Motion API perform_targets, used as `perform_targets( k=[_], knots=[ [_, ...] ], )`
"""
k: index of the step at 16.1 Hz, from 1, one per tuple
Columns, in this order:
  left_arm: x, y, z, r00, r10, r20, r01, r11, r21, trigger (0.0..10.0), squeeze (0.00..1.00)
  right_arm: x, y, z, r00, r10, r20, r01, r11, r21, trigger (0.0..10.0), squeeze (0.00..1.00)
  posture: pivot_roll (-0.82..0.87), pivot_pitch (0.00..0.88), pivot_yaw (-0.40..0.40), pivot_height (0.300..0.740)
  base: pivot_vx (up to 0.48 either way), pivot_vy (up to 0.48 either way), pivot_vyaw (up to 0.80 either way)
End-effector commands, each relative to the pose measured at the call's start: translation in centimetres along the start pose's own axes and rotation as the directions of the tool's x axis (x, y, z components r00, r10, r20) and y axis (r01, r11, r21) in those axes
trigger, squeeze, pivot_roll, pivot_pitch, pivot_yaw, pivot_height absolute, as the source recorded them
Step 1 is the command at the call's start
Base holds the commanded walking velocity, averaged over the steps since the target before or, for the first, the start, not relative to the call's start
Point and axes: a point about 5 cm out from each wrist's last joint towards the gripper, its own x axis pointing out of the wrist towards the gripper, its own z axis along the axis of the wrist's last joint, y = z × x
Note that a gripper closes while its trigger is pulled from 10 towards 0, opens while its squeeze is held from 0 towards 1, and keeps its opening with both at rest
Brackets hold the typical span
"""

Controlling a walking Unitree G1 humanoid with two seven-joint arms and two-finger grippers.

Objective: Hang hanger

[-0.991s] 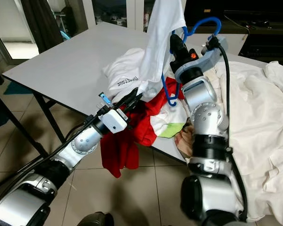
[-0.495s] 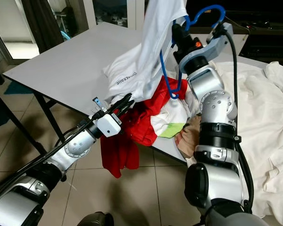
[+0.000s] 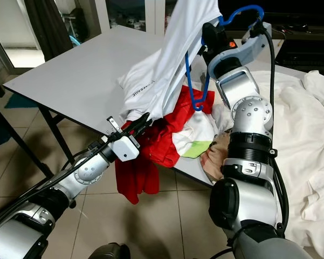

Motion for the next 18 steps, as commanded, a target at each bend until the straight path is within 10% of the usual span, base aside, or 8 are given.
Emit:
perform_targets(
  k=[1,18],
  knots=[
    [-0.2,-0.3,-0.4,1.0,-0.013,-0.028,0.014,1.0,0.009,0.0,0.0,0.4,0.8,0.2,1.0,-0.003,-0.007,0.003,1.0,-0.008,10.0,0.0,0.11,0.0,-0.004,0.74,0.0,0.0,0.0],
    [1.6,-2.1,0.7,0.997,-0.067,0.027,0.065,0.994,0.09,0.0,0.0,0.1,1.1,-0.3,0.974,-0.169,0.153,0.125,0.957,0.262,10.0,0.0,0.1,0.0,0.002,0.74,0.0,0.0,0.0]
  ],
)
